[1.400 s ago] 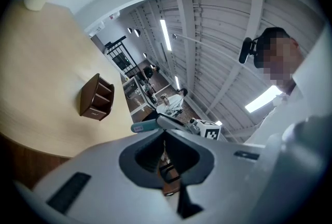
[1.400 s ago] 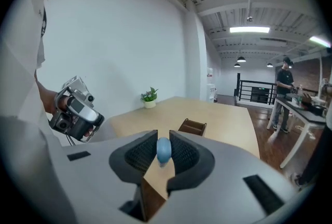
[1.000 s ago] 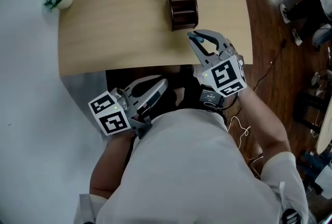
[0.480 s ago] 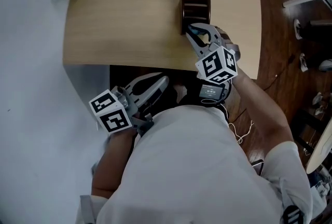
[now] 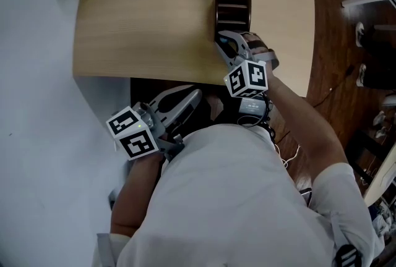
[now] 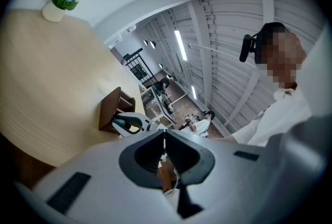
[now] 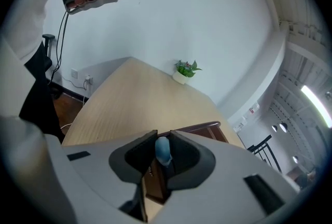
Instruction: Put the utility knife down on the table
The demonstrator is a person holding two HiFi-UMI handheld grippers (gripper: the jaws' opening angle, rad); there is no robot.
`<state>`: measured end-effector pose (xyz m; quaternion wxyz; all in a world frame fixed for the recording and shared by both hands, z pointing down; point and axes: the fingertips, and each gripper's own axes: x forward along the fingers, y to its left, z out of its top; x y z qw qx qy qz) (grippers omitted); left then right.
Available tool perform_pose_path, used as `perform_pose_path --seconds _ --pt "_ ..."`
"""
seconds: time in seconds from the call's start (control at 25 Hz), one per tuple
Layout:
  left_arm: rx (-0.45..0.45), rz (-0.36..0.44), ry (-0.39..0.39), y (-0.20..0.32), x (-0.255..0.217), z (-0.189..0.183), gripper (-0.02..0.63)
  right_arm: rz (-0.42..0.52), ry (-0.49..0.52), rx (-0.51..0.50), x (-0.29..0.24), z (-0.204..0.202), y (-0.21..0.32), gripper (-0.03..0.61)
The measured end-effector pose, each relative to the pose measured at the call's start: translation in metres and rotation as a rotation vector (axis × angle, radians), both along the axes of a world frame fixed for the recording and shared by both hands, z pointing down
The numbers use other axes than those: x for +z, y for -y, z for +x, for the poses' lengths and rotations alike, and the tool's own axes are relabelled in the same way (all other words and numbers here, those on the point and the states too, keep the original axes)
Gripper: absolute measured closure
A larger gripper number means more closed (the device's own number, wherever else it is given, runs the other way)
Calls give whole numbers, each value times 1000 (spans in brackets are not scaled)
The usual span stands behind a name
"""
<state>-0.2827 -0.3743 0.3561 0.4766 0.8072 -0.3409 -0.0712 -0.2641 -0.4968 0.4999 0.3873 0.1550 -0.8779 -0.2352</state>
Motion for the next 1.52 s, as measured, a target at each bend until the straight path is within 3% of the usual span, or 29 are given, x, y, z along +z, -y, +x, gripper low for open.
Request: perform_pose_path --seconds 0.36,0.76,1.08,1.52 --pt "23 -3 -16 10 -1 7 611 -78 0 2 5 2 -3 505" --pt "49 17 -27 14 -3 12 611 -158 45 40 -8 1 -7 360" --pt "75 29 -38 17 -6 13 611 -196 22 108 -13 19 -12 360" --pt "139 56 -41 17 -12 21 611 -194 136 290 -61 62 -9 360"
